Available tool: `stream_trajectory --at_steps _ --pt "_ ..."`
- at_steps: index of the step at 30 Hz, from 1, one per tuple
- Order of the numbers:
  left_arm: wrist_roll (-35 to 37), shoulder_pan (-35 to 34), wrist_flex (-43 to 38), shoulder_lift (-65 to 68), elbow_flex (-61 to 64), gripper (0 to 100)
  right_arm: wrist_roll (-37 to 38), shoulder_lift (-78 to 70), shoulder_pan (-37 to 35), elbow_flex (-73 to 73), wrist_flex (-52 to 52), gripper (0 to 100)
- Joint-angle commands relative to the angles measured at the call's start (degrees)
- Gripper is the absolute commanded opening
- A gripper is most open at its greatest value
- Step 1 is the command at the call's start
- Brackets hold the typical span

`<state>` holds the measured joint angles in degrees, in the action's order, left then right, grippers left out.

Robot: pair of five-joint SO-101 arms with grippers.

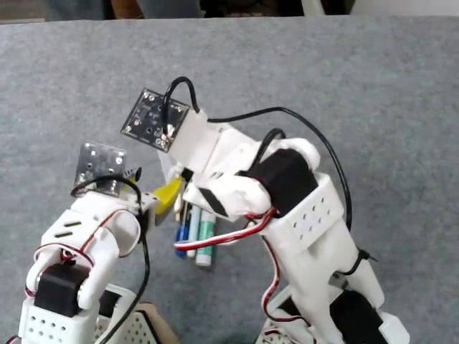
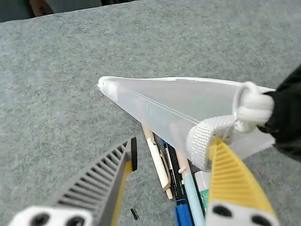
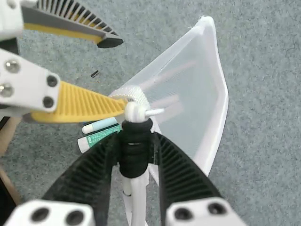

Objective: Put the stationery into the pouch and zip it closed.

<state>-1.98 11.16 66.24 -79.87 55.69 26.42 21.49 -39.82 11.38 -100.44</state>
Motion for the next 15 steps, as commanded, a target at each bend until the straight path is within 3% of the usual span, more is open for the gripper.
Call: stream_trajectory --at_steps 1,8,15 --pt "-1.32 1.01 -2.29 0.62 0.31 26 -0.7 2.33 0.88 2.51 -0.26 1.2" --pt "-4.22 1.27 -3.78 0.62 2.24 3 -0.62 2.33 0.79 2.51 -0.35 1.2" --pt "-4.31 1.27 -3.34 0.62 1.63 3 -0.44 2.33 0.88 2.51 -0.35 1.2"
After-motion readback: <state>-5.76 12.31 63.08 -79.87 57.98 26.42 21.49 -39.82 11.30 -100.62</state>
